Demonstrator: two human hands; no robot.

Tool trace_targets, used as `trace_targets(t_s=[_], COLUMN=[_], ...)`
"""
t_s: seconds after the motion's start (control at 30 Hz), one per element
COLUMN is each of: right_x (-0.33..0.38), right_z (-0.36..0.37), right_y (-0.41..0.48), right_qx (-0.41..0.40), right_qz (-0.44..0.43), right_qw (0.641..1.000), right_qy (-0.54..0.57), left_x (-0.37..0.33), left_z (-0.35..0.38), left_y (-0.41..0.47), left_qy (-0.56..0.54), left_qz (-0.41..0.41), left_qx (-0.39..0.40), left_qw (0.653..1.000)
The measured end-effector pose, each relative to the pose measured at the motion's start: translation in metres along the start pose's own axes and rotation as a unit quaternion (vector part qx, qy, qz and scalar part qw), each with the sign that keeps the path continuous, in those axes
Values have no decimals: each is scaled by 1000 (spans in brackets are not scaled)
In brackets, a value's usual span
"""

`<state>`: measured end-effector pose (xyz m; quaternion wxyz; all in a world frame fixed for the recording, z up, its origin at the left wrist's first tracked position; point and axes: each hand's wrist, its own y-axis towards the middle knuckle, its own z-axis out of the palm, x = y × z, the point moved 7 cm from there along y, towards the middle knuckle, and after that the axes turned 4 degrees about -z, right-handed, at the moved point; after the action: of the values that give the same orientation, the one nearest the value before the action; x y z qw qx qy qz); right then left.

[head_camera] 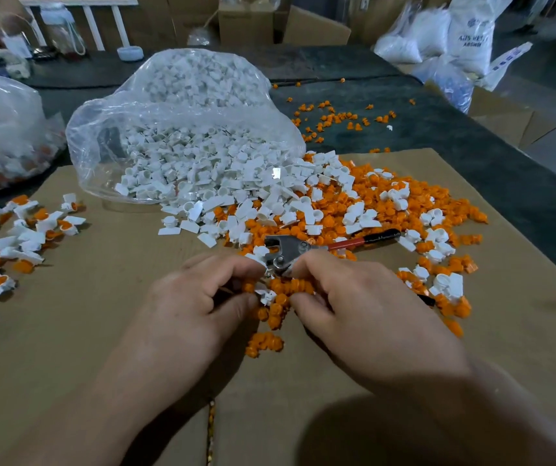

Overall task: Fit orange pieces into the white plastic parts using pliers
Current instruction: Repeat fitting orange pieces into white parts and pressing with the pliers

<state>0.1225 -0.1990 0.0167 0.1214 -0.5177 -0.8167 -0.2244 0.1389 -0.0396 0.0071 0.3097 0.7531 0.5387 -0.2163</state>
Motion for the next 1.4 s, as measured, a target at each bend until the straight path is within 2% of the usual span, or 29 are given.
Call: trace_targets(t_s=[0.13, 0.23, 0.43, 0.53, 0.7, 0.83, 0.97, 1.2, 1.33, 1.4], right_x=[-9, -14, -20, -22, -22, -20, -12, -6, -5, -8], right_z=[1, 7, 16, 21, 22, 22, 21, 22, 24, 23], right_y=[1, -1, -2, -1, 0, 1, 2, 1, 2, 1], right_qx=[7, 32, 55, 56, 58, 68, 77, 90, 89, 85], right_qz=[43, 81, 111, 129, 161, 154, 129, 120, 135, 146], right_qw=[995, 977, 954, 924, 847, 835, 831, 806, 775, 790], right_qy=[92, 193, 274, 355, 503, 525, 535, 573, 611, 589], left_x=[4, 6, 6, 9, 7, -4, -18, -11, -3, -1], left_z=[1, 3, 7, 7, 5, -5, -1, 6, 7, 6], left_y=[1, 2, 2, 3, 2, -1, -5, -5, -2, -2], left_qy=[-21, -13, 2, -1, -10, -15, -57, -158, -231, -239], left_qz=[-13, -15, -7, -6, 10, 35, 45, -15, -52, -63], left_qx=[-3, -5, -4, -2, -15, -62, -31, 1, -23, -28], left_qw=[1000, 1000, 1000, 1000, 1000, 997, 997, 987, 971, 969])
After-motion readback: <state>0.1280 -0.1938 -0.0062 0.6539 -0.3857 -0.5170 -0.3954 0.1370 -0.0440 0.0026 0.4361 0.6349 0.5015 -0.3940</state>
